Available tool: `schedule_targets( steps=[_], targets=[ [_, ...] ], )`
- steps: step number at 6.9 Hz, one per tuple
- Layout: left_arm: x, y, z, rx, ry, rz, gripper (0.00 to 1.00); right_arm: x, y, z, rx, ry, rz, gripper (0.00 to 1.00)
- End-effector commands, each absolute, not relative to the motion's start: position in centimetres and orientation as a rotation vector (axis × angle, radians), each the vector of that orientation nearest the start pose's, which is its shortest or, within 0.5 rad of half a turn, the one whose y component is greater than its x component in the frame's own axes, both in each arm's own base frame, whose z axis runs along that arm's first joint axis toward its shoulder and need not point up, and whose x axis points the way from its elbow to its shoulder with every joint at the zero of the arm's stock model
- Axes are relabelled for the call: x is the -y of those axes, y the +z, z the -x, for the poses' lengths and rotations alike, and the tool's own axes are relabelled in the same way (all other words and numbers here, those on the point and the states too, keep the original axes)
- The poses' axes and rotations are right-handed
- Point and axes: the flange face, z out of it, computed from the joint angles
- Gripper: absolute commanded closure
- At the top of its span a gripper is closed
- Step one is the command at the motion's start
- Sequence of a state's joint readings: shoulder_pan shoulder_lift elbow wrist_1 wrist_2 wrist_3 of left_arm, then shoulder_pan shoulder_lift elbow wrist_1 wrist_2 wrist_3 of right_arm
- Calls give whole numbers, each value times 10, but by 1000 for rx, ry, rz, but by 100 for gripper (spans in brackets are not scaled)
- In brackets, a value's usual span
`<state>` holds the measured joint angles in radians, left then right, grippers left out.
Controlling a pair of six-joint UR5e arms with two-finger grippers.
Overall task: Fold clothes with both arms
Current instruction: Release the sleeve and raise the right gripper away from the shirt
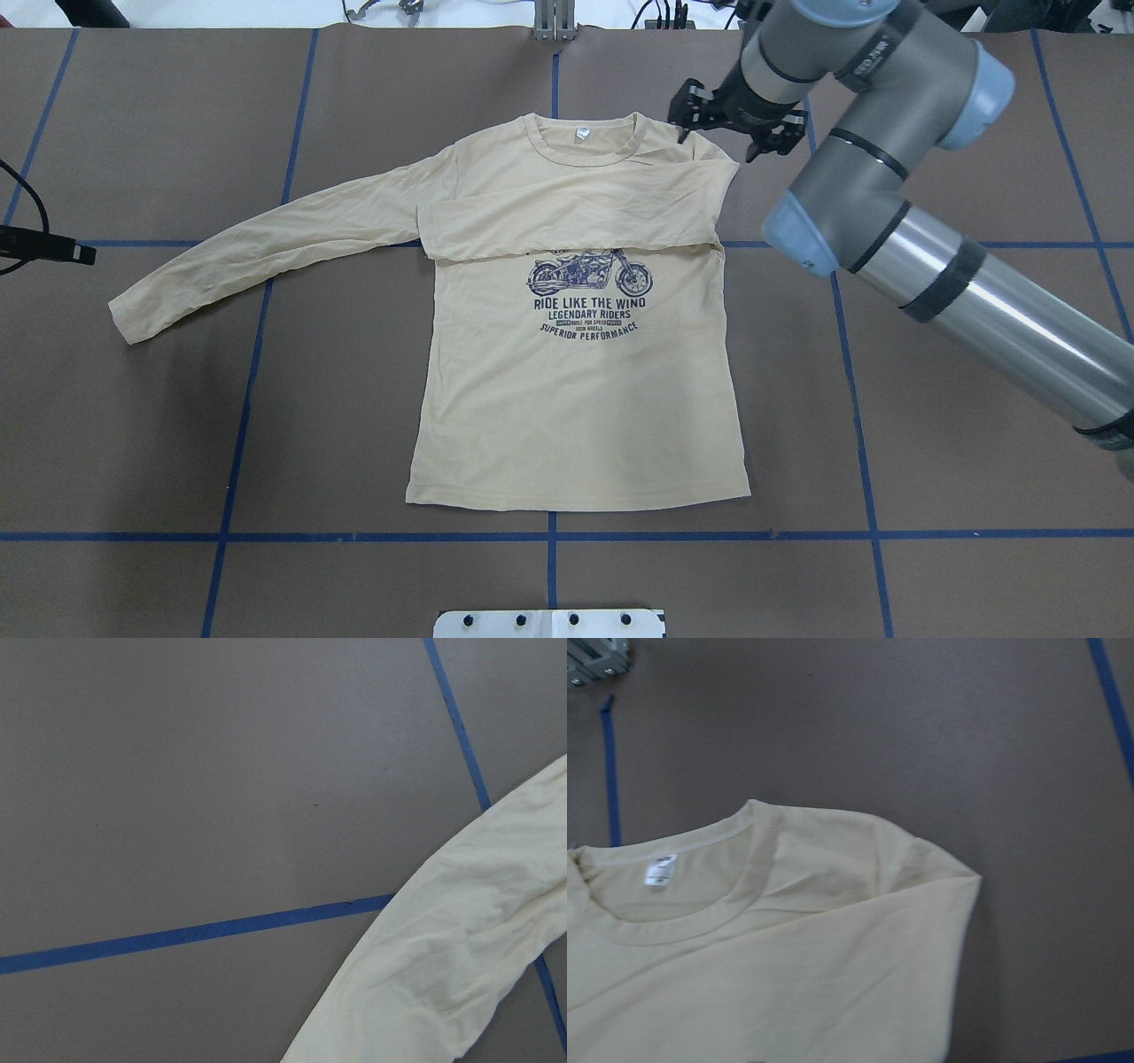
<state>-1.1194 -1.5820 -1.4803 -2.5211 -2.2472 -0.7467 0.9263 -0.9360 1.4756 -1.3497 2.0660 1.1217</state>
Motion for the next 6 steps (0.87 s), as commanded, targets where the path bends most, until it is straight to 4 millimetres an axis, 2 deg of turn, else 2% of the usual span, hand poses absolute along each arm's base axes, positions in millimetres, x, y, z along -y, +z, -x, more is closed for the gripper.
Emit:
schedule_targets(
  steps=[1, 3, 4, 6],
  targets=[
    [499, 610, -175, -980, 27, -291, 7, 623, 375, 268, 850, 163, -97, 5],
    [513, 614, -192, -982, 18, -265, 22, 617, 408, 238, 844, 140, -80, 5],
    [509, 617, -204, -981, 35, -249, 28, 610, 419, 234, 840, 130, -72, 5],
    [505, 619, -212, -983, 50, -237, 32, 607, 425, 233, 843, 128, -58, 5]
  ],
)
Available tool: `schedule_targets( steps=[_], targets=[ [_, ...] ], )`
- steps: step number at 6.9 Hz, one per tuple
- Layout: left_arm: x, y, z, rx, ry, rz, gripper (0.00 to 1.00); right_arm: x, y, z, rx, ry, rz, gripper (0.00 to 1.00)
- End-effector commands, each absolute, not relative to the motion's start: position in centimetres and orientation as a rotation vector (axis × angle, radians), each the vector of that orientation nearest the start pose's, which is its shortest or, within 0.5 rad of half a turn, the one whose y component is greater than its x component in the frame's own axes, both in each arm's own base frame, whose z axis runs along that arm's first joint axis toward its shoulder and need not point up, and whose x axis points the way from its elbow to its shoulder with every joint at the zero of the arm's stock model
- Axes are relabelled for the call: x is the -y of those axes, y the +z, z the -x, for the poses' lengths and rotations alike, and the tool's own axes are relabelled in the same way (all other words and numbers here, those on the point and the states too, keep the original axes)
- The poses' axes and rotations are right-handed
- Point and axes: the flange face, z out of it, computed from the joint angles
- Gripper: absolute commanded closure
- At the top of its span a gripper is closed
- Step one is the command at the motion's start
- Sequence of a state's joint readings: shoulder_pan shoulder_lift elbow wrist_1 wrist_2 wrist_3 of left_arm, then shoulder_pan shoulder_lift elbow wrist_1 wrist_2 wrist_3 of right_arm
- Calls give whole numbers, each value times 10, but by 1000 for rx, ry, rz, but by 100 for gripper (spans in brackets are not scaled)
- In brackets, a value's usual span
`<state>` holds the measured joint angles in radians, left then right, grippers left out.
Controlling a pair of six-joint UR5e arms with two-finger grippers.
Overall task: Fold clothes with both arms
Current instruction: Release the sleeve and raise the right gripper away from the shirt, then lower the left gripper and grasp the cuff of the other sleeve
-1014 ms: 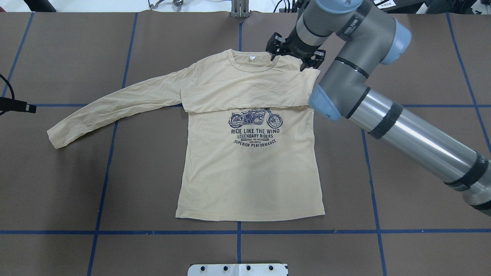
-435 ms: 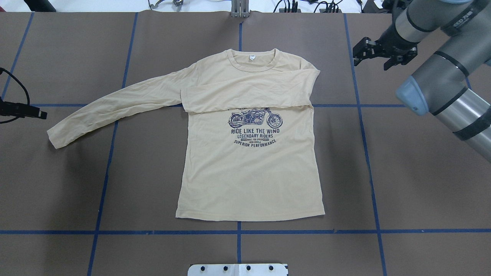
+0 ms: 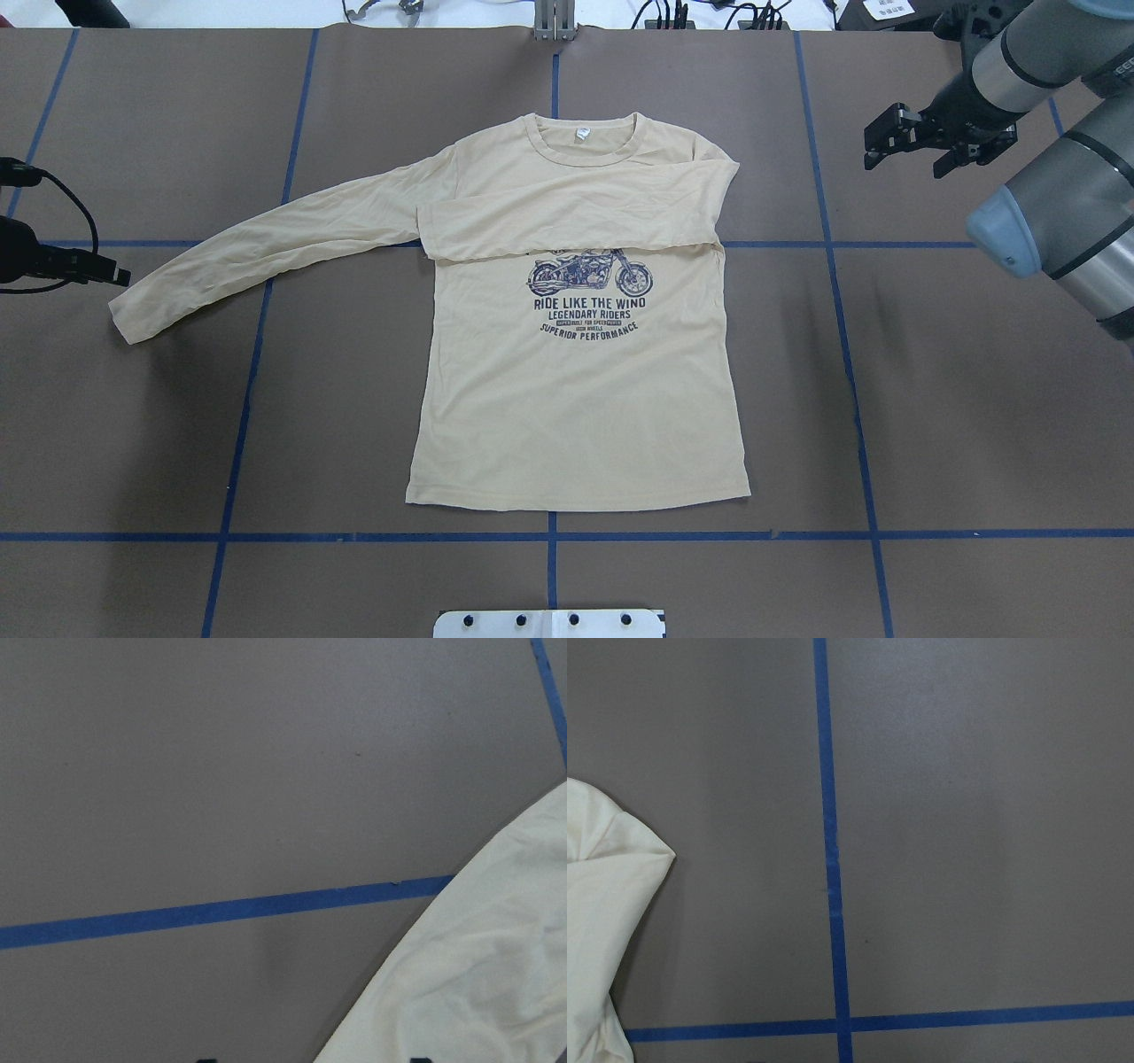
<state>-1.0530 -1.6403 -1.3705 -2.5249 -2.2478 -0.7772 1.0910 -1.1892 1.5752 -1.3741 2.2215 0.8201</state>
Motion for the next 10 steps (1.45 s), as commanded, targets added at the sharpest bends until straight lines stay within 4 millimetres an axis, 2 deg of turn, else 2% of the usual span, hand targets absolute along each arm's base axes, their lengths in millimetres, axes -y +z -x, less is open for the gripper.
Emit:
schedule_targets(
  steps=[1, 4, 6, 9, 10],
  targets=[
    [504, 623, -213, -979, 48, -230, 33, 607, 425, 233, 843, 128, -58, 5],
    [498, 632, -212, -971, 48, -215, 41, 606, 423, 234, 846, 125, -62, 5],
    [495, 638, -217, -966, 54, -201, 41, 606, 420, 234, 849, 123, -66, 5],
    [494, 638, -219, -967, 56, -200, 45, 606, 420, 234, 849, 124, -66, 5],
    [494, 638, -219, -967, 56, -200, 51, 606, 421, 234, 848, 125, -65, 4]
  ],
)
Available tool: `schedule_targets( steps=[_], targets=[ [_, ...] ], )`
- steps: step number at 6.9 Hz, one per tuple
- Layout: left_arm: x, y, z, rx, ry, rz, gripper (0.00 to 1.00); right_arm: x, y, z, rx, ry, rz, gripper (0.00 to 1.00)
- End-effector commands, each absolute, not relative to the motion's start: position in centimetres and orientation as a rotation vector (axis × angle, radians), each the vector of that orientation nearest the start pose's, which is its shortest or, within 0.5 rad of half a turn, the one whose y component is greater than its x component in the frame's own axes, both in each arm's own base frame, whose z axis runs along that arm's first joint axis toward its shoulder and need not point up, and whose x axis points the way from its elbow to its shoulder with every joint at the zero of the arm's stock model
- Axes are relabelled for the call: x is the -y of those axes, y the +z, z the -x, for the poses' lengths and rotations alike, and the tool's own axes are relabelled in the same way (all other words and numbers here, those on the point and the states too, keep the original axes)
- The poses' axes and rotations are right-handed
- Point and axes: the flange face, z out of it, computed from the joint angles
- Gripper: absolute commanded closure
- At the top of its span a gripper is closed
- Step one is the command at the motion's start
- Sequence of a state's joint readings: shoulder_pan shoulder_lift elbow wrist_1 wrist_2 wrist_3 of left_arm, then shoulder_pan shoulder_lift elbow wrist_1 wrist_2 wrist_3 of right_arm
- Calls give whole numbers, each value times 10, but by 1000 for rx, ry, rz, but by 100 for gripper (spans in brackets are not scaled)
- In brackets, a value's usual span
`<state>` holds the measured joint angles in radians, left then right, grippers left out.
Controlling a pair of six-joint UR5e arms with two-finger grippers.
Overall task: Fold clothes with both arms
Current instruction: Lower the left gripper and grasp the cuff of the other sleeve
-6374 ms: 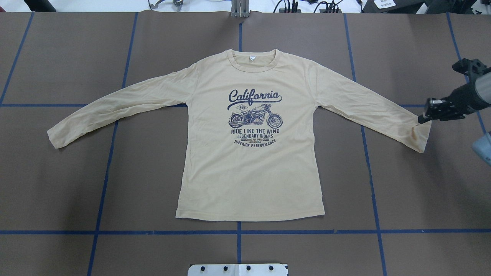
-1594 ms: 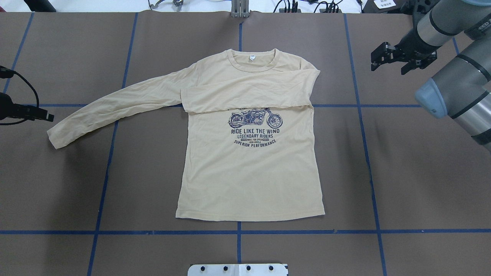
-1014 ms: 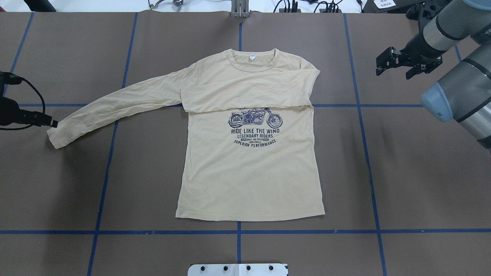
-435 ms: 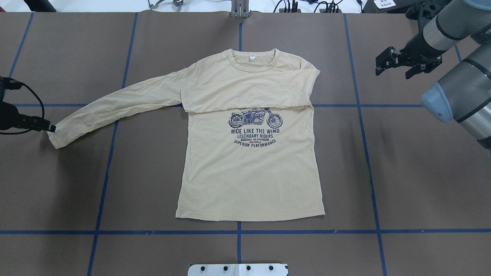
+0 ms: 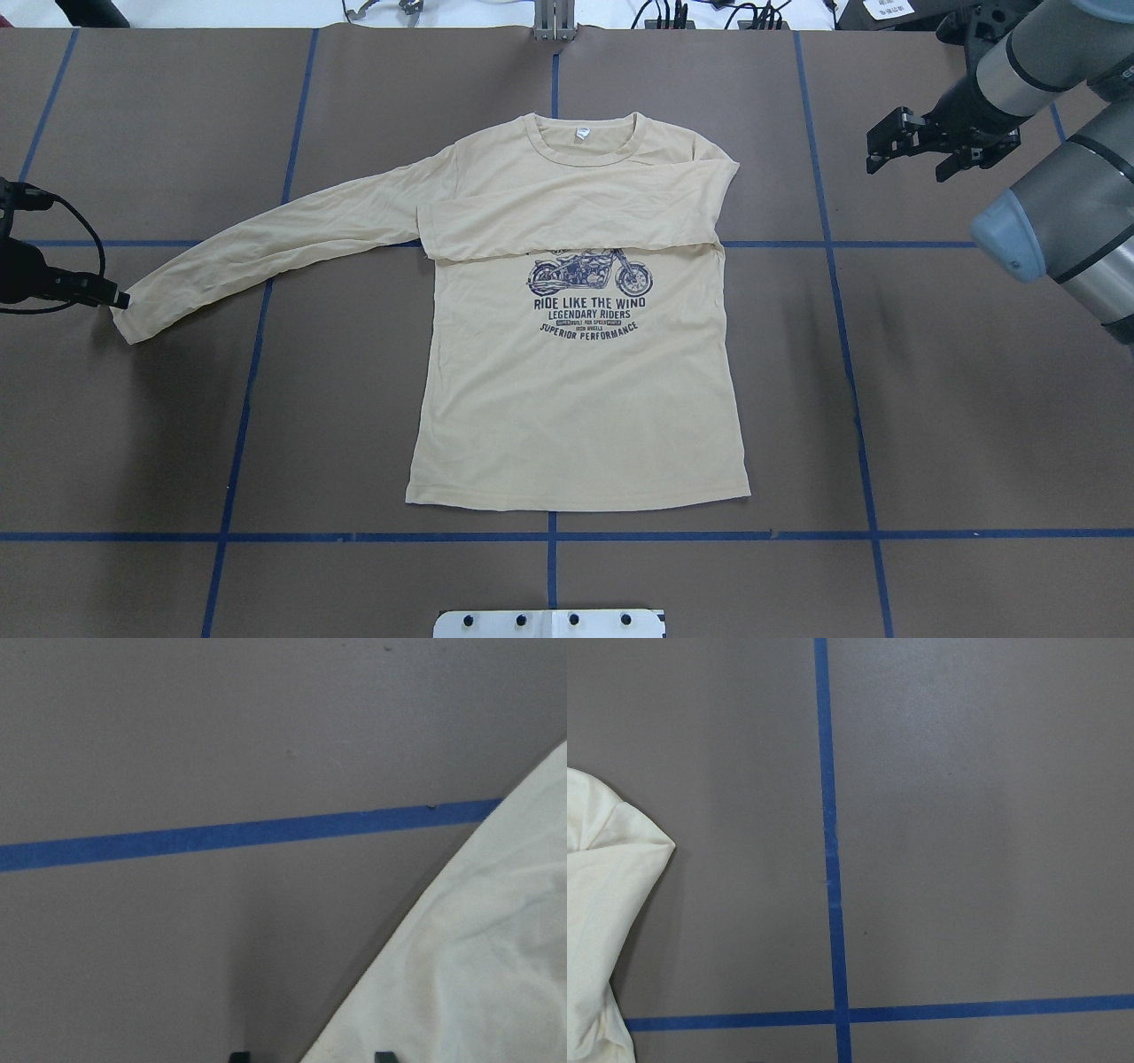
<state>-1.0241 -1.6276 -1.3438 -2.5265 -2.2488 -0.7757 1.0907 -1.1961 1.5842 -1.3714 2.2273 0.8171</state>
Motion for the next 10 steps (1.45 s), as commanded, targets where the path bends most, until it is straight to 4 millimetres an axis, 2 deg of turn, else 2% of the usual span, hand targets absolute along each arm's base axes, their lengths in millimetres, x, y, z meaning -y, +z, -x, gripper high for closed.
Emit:
schedule_targets(
  steps=[1, 3, 10],
  targets=[
    [494, 638, -219, -967, 56, -200, 51, 606, 420, 234, 849, 124, -66, 5],
    [494, 638, -219, -967, 56, -200, 56, 606, 421, 234, 848, 125, -65, 5],
    [493, 638, -219, -968, 58, -197, 56, 606, 424, 234, 844, 127, -58, 5]
  ],
)
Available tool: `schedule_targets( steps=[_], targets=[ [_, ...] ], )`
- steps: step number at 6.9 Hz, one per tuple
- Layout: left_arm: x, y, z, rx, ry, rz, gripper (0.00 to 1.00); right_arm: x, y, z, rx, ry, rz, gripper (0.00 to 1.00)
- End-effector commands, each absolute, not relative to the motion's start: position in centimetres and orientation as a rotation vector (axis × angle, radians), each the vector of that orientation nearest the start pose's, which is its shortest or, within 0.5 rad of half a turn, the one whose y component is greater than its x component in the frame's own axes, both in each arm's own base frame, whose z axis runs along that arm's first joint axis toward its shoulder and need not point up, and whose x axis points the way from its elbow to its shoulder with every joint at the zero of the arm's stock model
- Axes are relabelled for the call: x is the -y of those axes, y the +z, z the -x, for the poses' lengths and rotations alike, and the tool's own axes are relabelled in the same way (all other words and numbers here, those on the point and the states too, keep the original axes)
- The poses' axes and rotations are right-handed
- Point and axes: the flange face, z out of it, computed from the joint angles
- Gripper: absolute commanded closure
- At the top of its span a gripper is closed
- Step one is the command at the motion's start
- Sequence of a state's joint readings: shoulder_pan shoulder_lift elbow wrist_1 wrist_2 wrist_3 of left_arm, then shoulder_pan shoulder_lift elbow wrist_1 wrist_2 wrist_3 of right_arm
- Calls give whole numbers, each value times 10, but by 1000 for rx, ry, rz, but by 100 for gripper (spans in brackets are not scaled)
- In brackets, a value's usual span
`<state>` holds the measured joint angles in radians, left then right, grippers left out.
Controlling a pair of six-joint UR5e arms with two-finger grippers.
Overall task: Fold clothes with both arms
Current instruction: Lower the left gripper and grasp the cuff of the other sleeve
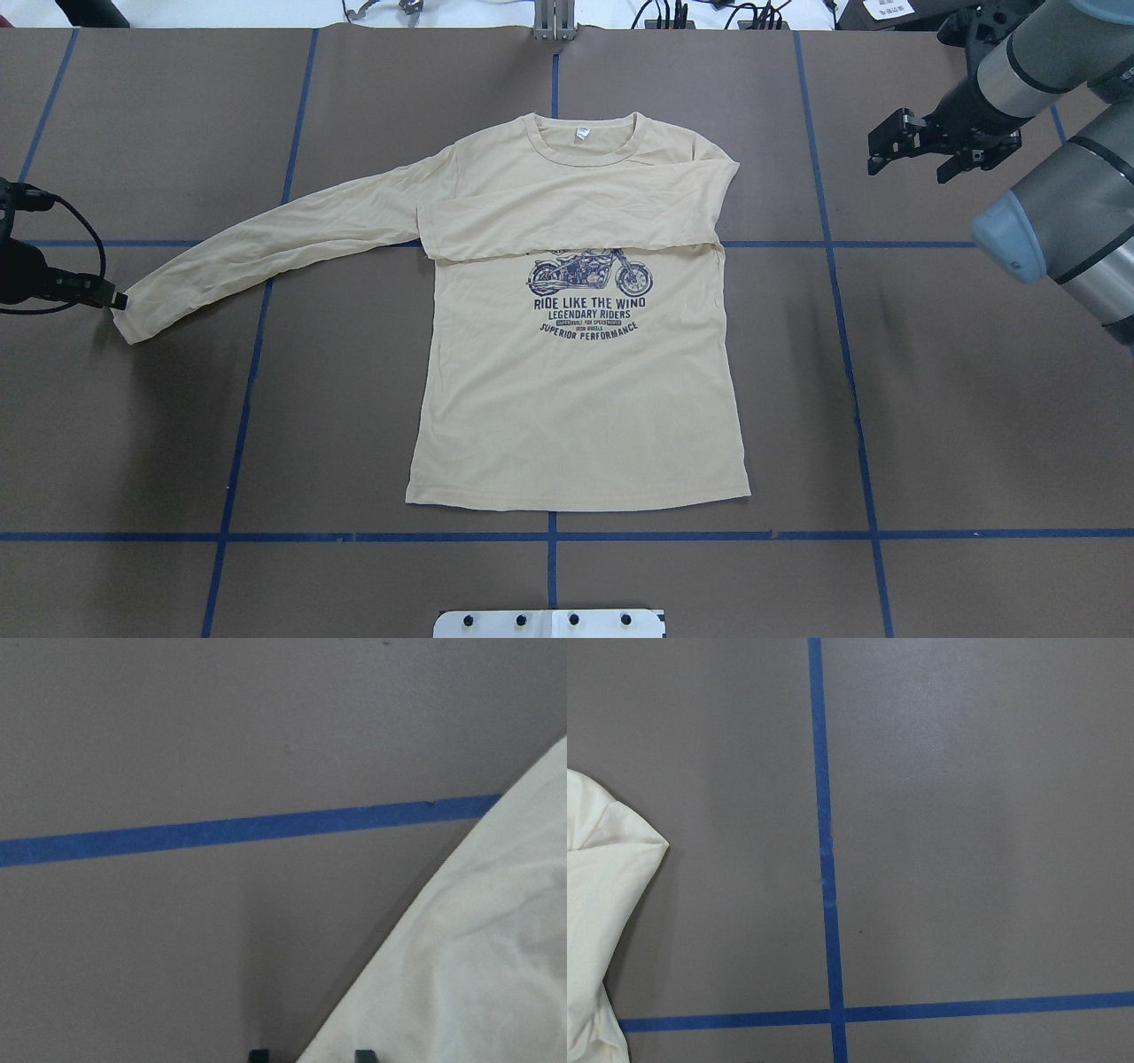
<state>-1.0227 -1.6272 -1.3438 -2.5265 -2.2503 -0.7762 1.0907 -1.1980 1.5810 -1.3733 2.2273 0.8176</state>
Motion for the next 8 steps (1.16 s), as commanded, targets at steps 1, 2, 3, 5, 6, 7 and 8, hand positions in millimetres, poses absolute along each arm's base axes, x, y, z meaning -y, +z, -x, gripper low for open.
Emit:
schedule_targets(
  steps=[1, 2, 3, 5, 6, 7, 8],
  targets=[
    [493, 638, -219, -968, 59, -196, 56, 607, 425, 234, 842, 127, -59, 5],
    [492, 638, -220, -969, 60, -195, 56, 606, 422, 234, 846, 126, -61, 5],
    [493, 638, -219, -968, 61, -197, 60, 606, 423, 234, 844, 126, -59, 5],
    [493, 638, -219, -968, 61, -197, 67, 606, 421, 235, 852, 123, -55, 5],
    [493, 638, -219, -968, 61, -197, 82, 607, 422, 235, 854, 123, -52, 5],
    [492, 640, -219, -966, 60, -194, 96, 606, 423, 235, 853, 123, -51, 5],
    [492, 640, -219, -965, 59, -195, 100, 606, 423, 235, 854, 123, -52, 5]
  ],
)
